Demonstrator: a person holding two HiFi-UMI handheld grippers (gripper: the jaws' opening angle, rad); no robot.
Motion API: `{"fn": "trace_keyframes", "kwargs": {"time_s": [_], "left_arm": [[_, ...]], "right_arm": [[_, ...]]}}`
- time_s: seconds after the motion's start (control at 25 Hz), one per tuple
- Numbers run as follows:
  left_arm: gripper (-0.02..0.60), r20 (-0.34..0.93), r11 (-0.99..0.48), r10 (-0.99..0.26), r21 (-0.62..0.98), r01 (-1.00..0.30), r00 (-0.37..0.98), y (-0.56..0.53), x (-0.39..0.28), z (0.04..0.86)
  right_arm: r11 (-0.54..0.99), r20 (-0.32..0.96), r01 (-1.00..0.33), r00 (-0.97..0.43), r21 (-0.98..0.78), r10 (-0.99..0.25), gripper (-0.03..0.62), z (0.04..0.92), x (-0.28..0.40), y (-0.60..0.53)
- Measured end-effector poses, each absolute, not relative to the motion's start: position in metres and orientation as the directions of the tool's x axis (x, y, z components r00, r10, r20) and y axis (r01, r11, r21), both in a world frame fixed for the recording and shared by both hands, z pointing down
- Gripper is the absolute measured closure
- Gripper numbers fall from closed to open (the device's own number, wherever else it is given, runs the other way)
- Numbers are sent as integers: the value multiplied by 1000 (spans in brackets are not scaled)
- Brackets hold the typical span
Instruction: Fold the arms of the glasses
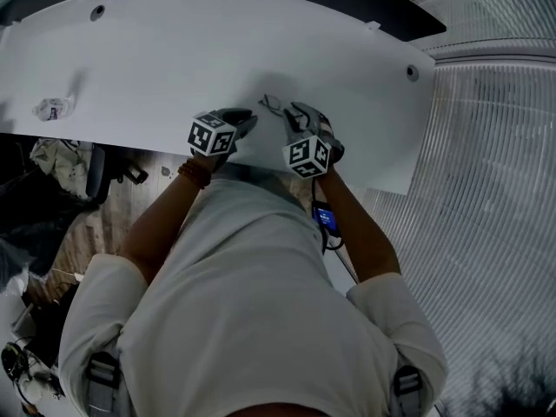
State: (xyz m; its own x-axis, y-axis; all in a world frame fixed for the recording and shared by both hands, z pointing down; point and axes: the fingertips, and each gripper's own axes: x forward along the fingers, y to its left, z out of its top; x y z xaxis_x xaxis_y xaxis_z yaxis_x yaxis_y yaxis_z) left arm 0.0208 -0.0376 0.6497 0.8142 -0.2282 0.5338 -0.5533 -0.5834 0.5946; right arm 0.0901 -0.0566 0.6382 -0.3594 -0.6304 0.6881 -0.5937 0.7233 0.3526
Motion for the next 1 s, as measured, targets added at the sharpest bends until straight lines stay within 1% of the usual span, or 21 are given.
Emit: {"fn": "trace_keyframes", "kwargs": {"time_s": [0.16,0.36,0.48,0.6,0.76,0.88,0.92,0.96,1.0], "left_arm": [[494,467,-607,-278,592,-530,840,-54,26,608],[494,356,-676,-324,561,-478,876,-72,37,533],[495,285,-727,-343,522,-445,895,-77,44,483],[499,207,-763,-351,502,-407,913,-80,53,438],[508,131,-796,-343,485,-362,930,-72,65,395],[519,87,-816,-361,453,-360,929,-64,68,369],[529,75,-820,-372,441,-365,925,-62,67,362],[537,68,-823,-382,428,-373,922,-60,67,356],[551,65,-827,-390,414,-380,919,-59,67,353]], "right_arm": [[610,611,-767,-390,198,-689,499,579,102,-70],[511,501,-860,-433,20,-749,499,507,111,-76],[491,435,-868,-471,-74,-767,499,469,108,-72],[506,367,-854,-513,-125,-776,499,430,98,-65],[524,296,-827,-563,-205,-772,499,391,83,-53],[536,232,-815,-578,-220,-783,502,366,76,-48],[539,214,-812,-581,-223,-785,511,359,76,-47],[542,198,-808,-584,-232,-787,533,353,76,-47],[546,184,-803,-590,-241,-786,579,347,77,-48]]}}
